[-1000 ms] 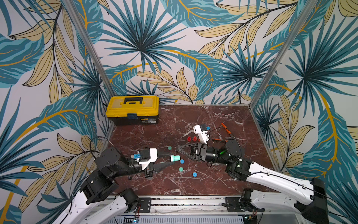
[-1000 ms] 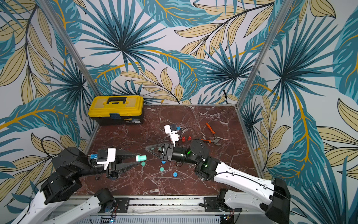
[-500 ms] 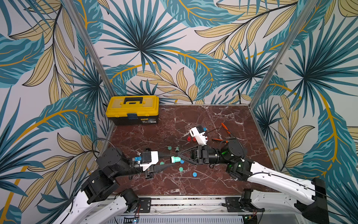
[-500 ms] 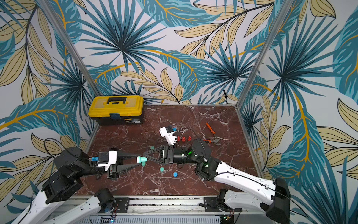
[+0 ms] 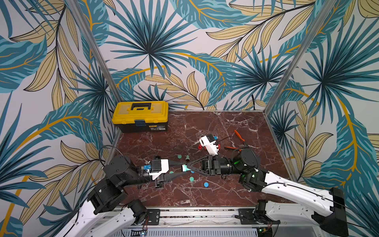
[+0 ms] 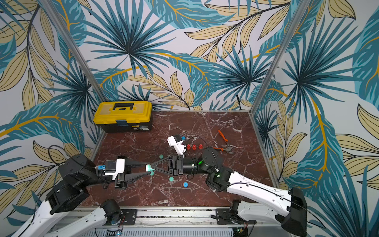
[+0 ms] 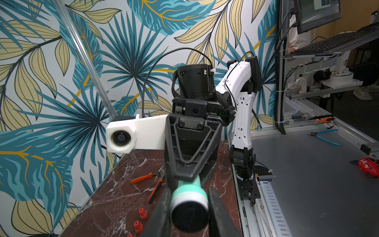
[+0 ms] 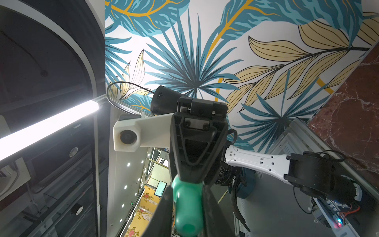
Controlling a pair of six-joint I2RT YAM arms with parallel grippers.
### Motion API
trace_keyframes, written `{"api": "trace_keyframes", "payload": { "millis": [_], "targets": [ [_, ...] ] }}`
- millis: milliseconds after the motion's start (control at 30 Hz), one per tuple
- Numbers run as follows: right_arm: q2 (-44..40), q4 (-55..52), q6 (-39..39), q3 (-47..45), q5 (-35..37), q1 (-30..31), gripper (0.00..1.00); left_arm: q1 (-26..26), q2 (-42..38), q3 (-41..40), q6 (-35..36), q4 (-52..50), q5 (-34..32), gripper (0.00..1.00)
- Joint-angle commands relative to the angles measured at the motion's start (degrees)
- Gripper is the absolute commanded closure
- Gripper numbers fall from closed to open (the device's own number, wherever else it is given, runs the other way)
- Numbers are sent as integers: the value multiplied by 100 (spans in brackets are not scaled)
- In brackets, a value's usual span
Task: Close the stamp cap
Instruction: Pick up the stamp from the center of the board, then close the cover of the stamp.
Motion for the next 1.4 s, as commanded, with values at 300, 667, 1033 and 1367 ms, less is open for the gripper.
{"api": "trace_keyframes", "payload": {
  "millis": [300, 667, 1033, 1367],
  "targets": [
    [5, 324, 50, -1, 1, 83, 88, -2, 40, -47, 39, 50, -232, 73],
    [-579, -2542, -1982, 294, 1357, 80, 90, 39, -87, -229, -521, -233, -1934, 25],
    [514, -5323, -2945, 1026, 2903, 81, 94, 2217, 304, -138, -1336, -1015, -710, 23],
    [1894, -5965, -3244, 1184, 3370, 78, 94, 5177, 812, -717, -2456, -449, 1252, 23]
  ]
}}
